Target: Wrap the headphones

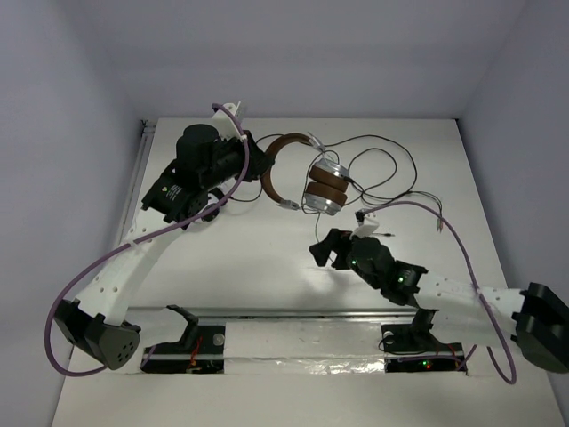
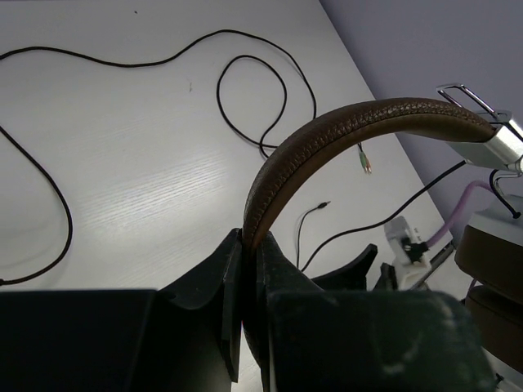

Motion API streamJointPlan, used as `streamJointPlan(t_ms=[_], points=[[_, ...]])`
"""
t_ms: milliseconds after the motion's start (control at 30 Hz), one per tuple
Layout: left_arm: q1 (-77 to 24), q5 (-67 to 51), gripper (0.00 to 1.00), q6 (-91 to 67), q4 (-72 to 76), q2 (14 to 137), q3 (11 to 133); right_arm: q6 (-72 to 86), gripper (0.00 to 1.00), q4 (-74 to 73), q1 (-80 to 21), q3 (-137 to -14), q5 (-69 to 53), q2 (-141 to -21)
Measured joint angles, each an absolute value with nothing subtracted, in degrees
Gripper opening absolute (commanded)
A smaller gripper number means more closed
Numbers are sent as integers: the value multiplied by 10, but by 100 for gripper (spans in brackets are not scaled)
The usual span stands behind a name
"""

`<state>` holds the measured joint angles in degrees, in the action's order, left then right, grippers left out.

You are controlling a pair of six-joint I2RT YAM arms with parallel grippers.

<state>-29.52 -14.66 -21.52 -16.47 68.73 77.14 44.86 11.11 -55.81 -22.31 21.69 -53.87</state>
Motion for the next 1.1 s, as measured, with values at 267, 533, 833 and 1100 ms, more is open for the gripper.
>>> streamJointPlan(t_ms=[267,533,833,1100], points=[[-295,-145,0,-213,-178,687,771,439,69,106,-553,-257,237,-695],[-295,-146,0,-222,-166,687,769,422,35,201,-552,-253,211,-795],[-295,-72,0,-246,-118,678,714,405,0,251,-564,-255,136,-809],[-295,53,0,-294,-46,669,615,444,0,137,-718,-343,144,-809]])
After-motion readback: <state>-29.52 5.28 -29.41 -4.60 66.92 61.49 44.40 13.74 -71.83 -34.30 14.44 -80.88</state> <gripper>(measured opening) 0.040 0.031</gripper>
